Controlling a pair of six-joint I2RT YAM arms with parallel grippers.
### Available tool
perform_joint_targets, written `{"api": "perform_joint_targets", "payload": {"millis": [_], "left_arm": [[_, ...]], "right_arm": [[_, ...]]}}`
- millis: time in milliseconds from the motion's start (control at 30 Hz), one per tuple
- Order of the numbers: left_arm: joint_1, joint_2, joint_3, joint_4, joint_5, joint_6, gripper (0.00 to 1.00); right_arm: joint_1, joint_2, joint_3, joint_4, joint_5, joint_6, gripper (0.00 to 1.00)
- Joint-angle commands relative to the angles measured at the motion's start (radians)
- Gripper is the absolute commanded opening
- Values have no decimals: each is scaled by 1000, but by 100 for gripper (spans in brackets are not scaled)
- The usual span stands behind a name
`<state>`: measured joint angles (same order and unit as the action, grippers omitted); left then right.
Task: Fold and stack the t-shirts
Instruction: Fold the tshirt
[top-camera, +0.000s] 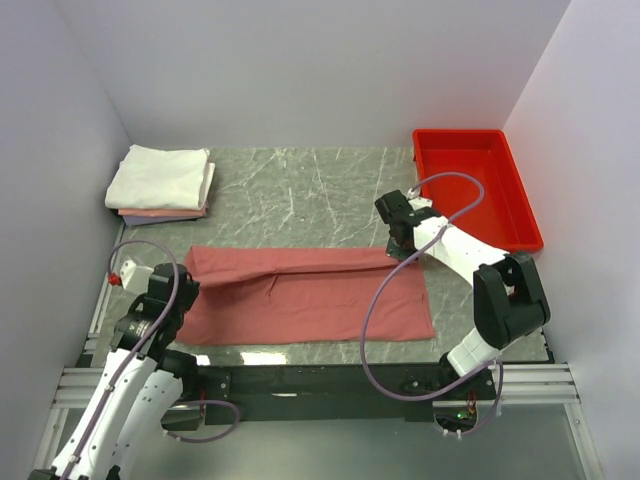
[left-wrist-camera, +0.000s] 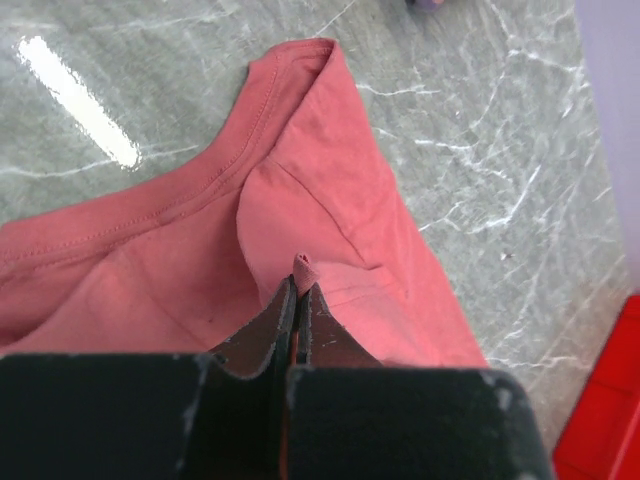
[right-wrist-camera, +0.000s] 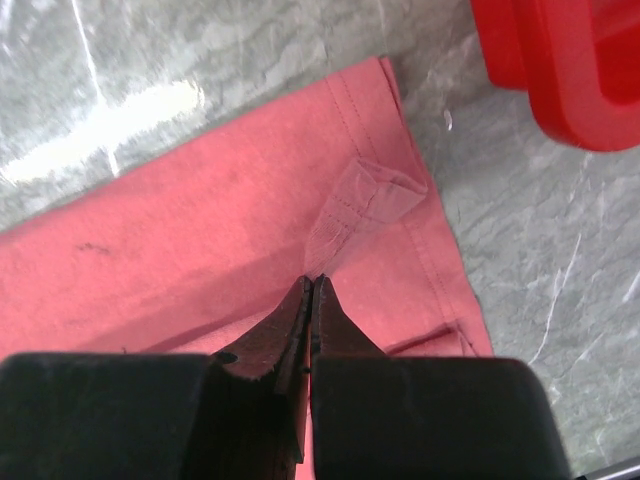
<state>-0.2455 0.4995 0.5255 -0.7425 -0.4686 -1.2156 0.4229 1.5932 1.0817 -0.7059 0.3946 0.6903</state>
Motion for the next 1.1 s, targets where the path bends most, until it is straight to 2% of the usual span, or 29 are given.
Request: {"api": "perform_joint_targets", "payload": {"millis": [0,233,533,800,1067], "left_arm": [[-3,-42,-10,-52,-21,-88,0],[-1,-139,-36,-90,-38,-148,0],[-1,-96,-79,-127,-27,-245,0],[-1,-154,-122,-138,-1,-288,0],[-5,-179,-168,-127,53,-320,0]], "right_arm": [[10,-56,-25,16,7,8,0],[17,-79,-57,11,3,12,0],[25,-82,-104,20,-14,23,0],[30,-91,-170,45,-14,37,0],[30,-68,-152,26,20,58,8]]}}
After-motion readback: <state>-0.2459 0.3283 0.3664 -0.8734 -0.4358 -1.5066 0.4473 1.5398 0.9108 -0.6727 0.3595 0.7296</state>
